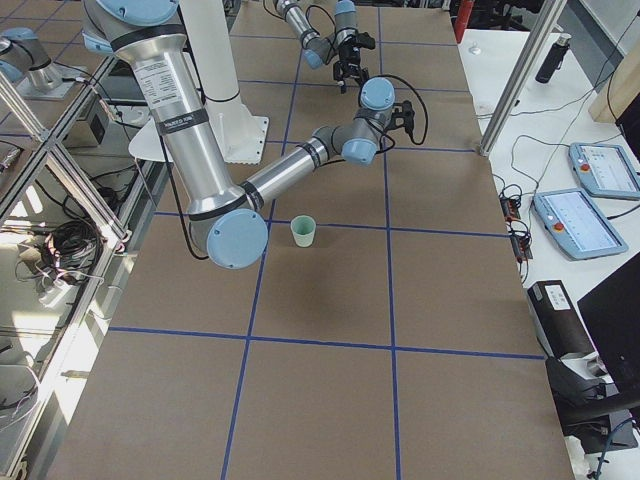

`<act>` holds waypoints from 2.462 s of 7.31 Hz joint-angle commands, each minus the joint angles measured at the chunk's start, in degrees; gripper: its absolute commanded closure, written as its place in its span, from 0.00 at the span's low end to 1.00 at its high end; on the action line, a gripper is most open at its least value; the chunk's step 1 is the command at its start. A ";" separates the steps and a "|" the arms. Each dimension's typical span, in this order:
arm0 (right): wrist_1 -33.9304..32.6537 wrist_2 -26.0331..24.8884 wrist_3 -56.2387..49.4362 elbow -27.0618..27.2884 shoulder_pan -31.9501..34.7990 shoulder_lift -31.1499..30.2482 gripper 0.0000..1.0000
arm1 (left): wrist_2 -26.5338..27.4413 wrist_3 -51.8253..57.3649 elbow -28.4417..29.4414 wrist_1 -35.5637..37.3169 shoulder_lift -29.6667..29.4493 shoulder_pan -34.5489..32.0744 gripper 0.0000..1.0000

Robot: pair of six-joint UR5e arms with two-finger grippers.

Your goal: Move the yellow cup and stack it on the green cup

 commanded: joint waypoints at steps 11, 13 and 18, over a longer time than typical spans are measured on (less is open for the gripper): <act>-44.66 -12.02 -40.24 26.49 3.17 -18.46 1.00 | -9.28 28.67 0.18 56.00 5.17 -29.97 0.00; -44.48 -11.67 -40.34 26.68 3.09 -20.86 1.00 | -9.20 42.94 -0.26 65.56 9.27 -37.45 0.00; -44.48 -4.90 -40.34 24.84 1.17 -21.92 1.00 | -9.37 52.67 0.00 68.22 14.48 -42.67 0.00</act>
